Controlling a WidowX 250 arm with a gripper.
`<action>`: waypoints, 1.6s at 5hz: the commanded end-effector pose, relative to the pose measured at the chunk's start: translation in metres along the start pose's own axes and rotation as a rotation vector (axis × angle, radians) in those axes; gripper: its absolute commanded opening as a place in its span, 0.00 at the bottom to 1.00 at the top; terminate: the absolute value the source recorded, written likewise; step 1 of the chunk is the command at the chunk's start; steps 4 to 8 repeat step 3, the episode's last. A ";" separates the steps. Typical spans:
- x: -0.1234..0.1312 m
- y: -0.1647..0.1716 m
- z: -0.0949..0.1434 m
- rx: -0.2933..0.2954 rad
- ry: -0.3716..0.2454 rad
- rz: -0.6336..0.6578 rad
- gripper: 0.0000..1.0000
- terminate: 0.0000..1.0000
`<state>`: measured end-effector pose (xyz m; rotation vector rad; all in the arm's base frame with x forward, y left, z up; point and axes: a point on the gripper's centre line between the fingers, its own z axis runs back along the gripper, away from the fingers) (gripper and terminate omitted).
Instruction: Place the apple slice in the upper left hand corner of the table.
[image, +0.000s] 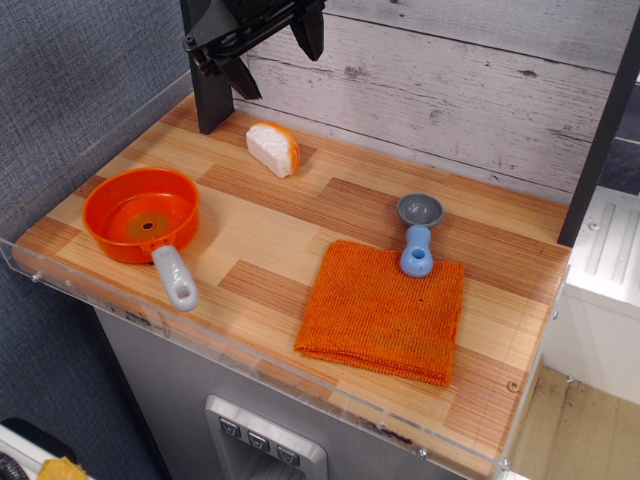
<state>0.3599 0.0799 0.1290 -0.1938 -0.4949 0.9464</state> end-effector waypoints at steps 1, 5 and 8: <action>-0.002 -0.003 0.020 -0.039 -0.044 -0.008 1.00 0.00; -0.002 -0.003 0.020 -0.039 -0.044 -0.008 1.00 1.00; -0.002 -0.003 0.020 -0.039 -0.044 -0.008 1.00 1.00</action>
